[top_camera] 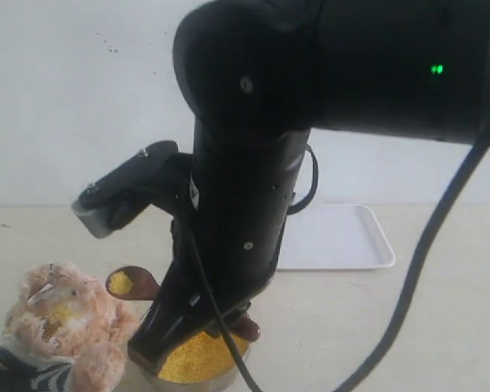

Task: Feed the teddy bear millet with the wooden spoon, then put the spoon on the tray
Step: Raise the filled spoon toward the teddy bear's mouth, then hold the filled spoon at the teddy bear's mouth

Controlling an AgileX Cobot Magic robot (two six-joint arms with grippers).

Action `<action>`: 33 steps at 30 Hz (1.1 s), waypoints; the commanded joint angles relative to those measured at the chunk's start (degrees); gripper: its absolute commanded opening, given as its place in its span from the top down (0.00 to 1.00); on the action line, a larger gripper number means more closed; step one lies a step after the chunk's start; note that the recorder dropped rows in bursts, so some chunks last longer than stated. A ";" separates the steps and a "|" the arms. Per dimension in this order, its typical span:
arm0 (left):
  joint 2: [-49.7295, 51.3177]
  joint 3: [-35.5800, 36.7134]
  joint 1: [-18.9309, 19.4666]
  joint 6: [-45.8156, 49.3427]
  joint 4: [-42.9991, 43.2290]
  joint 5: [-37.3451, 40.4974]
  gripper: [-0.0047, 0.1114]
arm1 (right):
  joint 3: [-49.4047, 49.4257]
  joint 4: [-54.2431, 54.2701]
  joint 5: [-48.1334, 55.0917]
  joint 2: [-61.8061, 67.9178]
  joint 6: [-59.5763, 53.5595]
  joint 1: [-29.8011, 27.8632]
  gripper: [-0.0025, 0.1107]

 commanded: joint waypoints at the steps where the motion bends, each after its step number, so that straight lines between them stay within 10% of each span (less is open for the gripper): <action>1: 0.02 0.32 -0.12 -0.43 -0.96 1.01 0.93 | -3.83 0.88 0.34 -0.35 -2.28 0.10 0.98; 33: 0.02 0.32 -0.12 -0.43 -2.23 1.01 0.93 | -5.01 -3.13 -9.55 6.30 -12.00 4.04 0.98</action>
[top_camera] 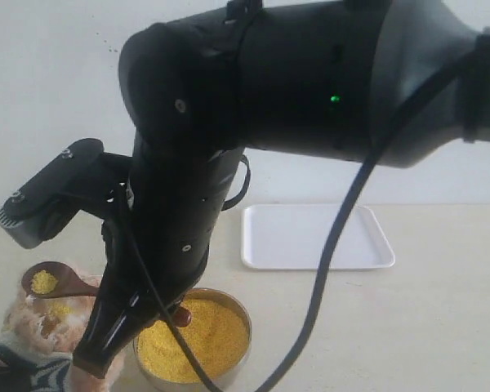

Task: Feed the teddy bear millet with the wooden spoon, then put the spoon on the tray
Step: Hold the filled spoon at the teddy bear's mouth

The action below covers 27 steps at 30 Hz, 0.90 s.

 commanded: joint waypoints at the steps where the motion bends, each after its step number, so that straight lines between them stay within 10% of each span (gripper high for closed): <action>1: 0.02 0.32 -0.12 -0.43 -1.27 1.04 0.93 | -0.21 -8.71 -0.38 0.66 0.84 3.41 0.98; 27: 0.02 0.32 -0.12 -0.43 -1.13 1.21 0.93 | -0.21 -32.79 3.62 4.07 14.99 9.89 0.98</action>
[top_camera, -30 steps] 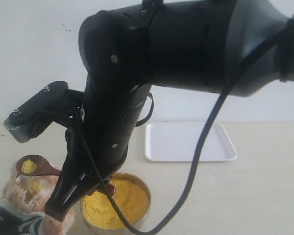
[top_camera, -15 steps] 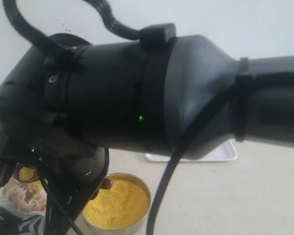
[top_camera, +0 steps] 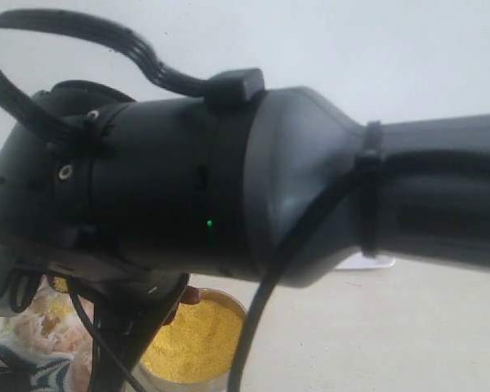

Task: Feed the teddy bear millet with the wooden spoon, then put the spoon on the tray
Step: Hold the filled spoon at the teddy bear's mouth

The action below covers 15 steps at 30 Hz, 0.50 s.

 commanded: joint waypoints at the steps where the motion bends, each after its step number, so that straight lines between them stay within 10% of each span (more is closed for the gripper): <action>1: 0.02 0.32 -0.12 -0.43 -1.03 1.32 0.93 | -0.21 -2.44 -0.73 -0.16 2.57 0.09 0.98; 15: 0.02 0.32 -0.12 -0.43 -0.78 2.83 0.93 | 12.02 -22.35 -3.73 -0.16 21.63 7.07 0.98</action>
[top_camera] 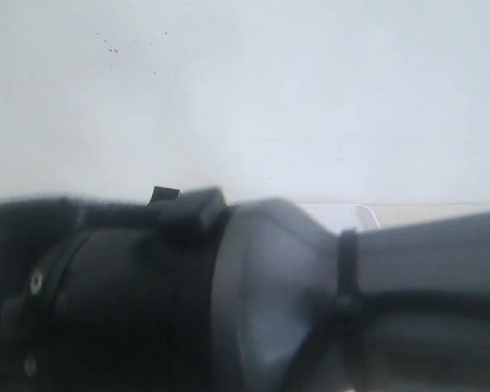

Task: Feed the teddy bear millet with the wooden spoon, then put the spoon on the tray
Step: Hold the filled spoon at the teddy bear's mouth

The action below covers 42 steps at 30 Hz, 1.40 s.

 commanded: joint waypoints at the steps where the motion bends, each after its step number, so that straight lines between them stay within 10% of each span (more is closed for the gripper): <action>1: 0.02 0.32 -0.12 -0.43 -0.78 2.36 0.93 | 4.54 -7.81 -1.94 -0.28 10.39 2.68 0.98; 42: 0.02 0.32 -0.12 -0.43 -1.16 2.36 0.93 | 5.73 -11.98 -0.11 -0.28 18.24 7.47 0.98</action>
